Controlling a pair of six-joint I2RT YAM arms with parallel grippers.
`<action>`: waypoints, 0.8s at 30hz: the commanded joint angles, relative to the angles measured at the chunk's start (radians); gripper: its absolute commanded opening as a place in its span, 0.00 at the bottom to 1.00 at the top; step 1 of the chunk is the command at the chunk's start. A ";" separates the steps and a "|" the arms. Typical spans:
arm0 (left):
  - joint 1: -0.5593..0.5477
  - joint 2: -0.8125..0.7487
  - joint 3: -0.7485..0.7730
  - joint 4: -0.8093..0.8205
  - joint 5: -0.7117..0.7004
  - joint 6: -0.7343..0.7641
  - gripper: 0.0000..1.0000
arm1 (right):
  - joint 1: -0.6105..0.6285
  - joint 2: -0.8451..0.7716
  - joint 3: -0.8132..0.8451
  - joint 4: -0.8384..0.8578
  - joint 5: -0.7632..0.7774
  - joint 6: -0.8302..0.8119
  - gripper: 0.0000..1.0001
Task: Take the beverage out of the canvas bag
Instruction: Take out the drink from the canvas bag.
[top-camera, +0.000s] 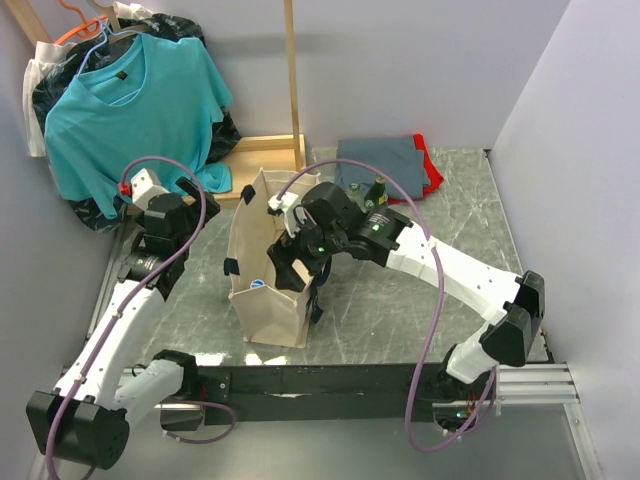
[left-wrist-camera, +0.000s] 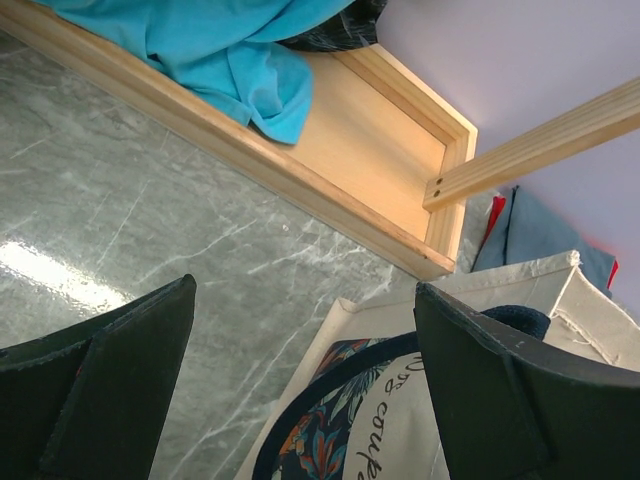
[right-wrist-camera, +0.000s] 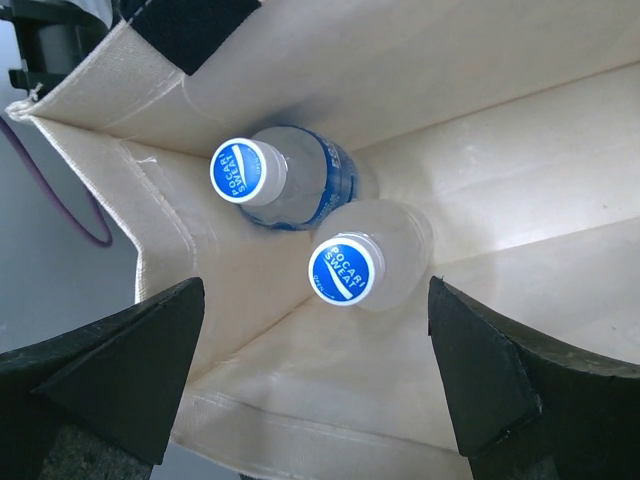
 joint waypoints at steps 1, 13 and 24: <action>0.001 -0.012 0.007 -0.001 0.006 -0.003 0.96 | 0.023 0.012 0.002 -0.009 -0.001 0.005 0.98; 0.003 -0.012 -0.011 0.001 0.007 -0.006 0.96 | 0.045 0.049 -0.018 -0.018 0.019 0.005 0.96; 0.003 -0.045 -0.026 -0.010 -0.023 -0.003 0.96 | 0.046 0.087 -0.003 -0.004 0.029 -0.006 0.76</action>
